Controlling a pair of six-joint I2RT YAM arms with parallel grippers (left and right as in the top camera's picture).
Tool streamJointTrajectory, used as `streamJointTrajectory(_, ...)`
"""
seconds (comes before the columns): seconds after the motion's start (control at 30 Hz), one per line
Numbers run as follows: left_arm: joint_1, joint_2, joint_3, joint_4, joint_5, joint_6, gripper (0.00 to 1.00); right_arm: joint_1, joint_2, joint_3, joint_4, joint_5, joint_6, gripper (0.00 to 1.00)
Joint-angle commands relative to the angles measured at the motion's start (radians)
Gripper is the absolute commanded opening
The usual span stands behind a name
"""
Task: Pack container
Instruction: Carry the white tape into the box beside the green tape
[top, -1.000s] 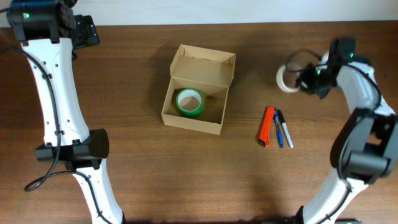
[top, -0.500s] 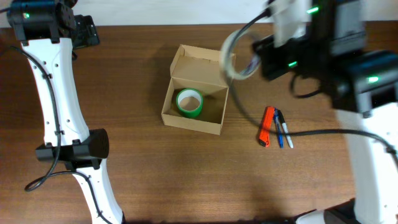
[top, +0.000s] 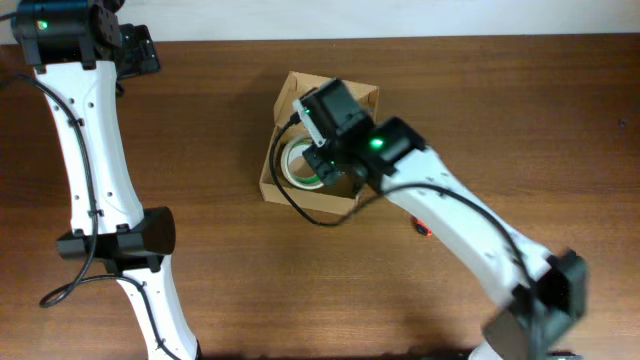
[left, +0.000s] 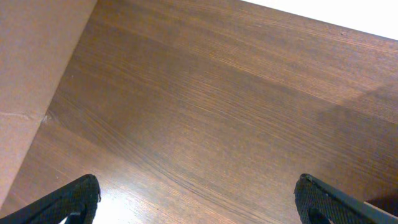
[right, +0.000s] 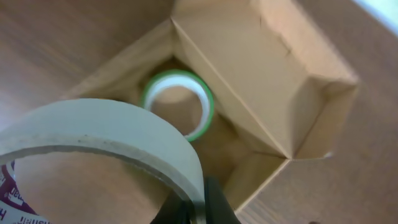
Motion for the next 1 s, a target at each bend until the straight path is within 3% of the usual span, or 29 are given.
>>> streamJointTrajectory(0.0, 0.004, -0.013, -0.006, -0.003, -0.013, 0.009, 1.0, -0.017, 0.101, 0.003, 0.007, 0.03, 0.097, 0.05)
streamJointTrajectory(0.17, 0.004, -0.013, -0.006, -0.003, -0.013, 0.009, 1.0, -0.032, 0.193, 0.024, -0.038, -0.107, 0.146, 0.04)
streamJointTrajectory(0.53, 0.004, -0.013, -0.006, -0.003, -0.013, 0.009, 1.0, -0.045, 0.194, 0.063, -0.034, -0.098, 0.129, 0.04)
streamJointTrajectory(0.77, 0.004, -0.013, -0.006, -0.003, -0.013, 0.009, 1.0, -0.097, 0.195, 0.23, -0.08, -0.093, 0.109, 0.04)
streamJointTrajectory(0.97, 0.004, -0.013, -0.006, -0.003, -0.013, 0.009, 1.0, -0.101, 0.217, 0.239, -0.082, -0.097, 0.121, 0.04)
